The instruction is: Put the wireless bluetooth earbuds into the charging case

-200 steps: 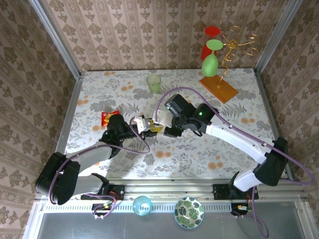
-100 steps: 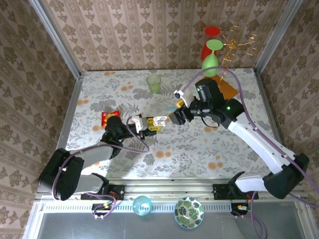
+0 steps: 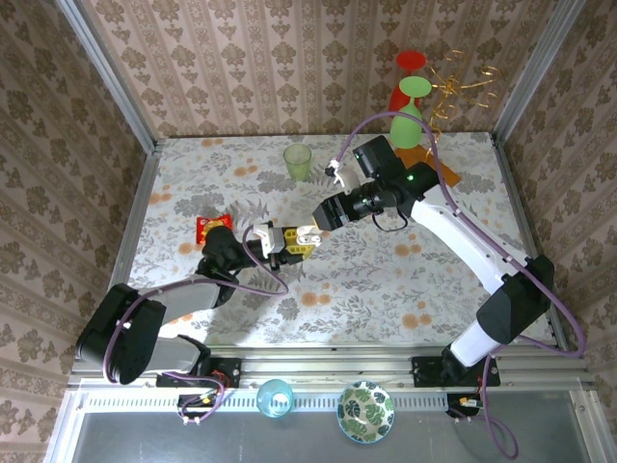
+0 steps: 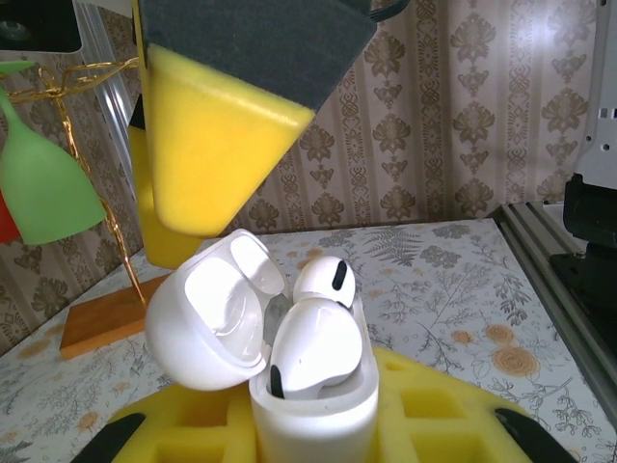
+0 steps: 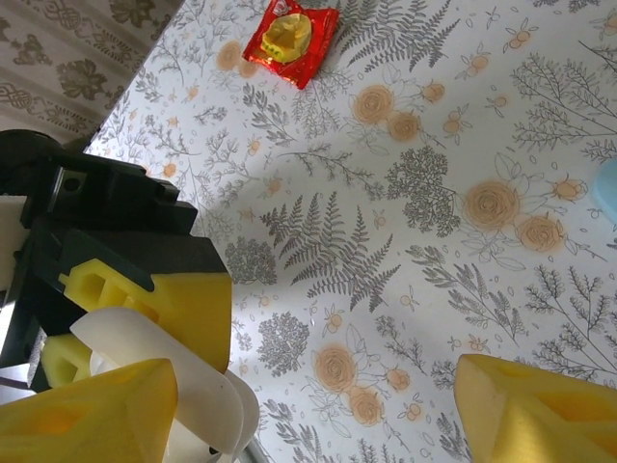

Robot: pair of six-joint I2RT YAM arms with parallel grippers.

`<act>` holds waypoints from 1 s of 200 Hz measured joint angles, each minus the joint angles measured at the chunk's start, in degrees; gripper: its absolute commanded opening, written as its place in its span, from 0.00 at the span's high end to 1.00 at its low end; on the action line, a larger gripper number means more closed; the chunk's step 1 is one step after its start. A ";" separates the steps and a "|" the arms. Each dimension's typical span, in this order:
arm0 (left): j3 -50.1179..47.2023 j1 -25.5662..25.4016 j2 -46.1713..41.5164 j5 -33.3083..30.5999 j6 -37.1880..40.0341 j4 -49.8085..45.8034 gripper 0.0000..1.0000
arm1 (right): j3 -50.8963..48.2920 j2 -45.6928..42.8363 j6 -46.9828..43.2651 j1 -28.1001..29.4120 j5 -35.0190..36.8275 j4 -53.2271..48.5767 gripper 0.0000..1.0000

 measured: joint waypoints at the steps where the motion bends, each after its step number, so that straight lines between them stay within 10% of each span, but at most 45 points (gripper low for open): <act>1: 0.00 0.00 0.00 0.00 0.00 0.04 0.93 | 0.07 0.00 0.00 0.02 0.00 -0.09 0.24; 125: -0.07 0.02 1.25 -1.77 -0.42 0.70 0.94 | 0.11 0.07 -5.07 0.79 -2.25 -7.43 0.21; 200: 2.25 0.02 4.00 3.82 -8.22 2.58 0.94 | -21.75 -17.55 -15.82 0.96 -7.21 10.34 0.35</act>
